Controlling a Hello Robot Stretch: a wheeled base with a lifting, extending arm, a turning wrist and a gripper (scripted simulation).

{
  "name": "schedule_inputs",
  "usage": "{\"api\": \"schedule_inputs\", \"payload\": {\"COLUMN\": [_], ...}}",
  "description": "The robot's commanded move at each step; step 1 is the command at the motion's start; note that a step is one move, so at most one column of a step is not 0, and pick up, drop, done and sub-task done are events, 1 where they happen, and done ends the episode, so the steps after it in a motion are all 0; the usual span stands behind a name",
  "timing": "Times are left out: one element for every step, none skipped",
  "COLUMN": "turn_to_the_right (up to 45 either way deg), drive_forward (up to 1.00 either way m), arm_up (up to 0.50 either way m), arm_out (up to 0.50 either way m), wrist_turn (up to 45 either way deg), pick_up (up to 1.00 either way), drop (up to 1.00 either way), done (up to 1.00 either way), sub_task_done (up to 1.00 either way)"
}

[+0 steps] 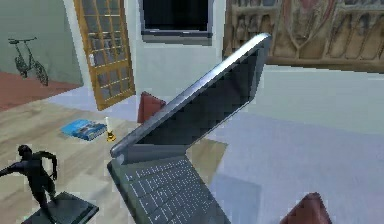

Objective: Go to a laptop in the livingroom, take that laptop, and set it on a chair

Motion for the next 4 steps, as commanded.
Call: {"api": "schedule_inputs", "payload": {"turn_to_the_right": [42.0,-30.0,0.0,0.0], "drive_forward": [0.00,0.00,0.00,0.00], "arm_up": [0.00,0.00,0.00,-0.34], "arm_out": [0.00,0.00,0.00,0.00], "wrist_turn": [0.0,0.0,39.0,0.0], "pick_up": [0.00,0.00,0.00,0.00], "drop": [0.00,0.00,0.00,0.00], "done": [0.00,0.00,0.00,0.00], "sub_task_done": [0.00,0.00,0.00,0.00]}}
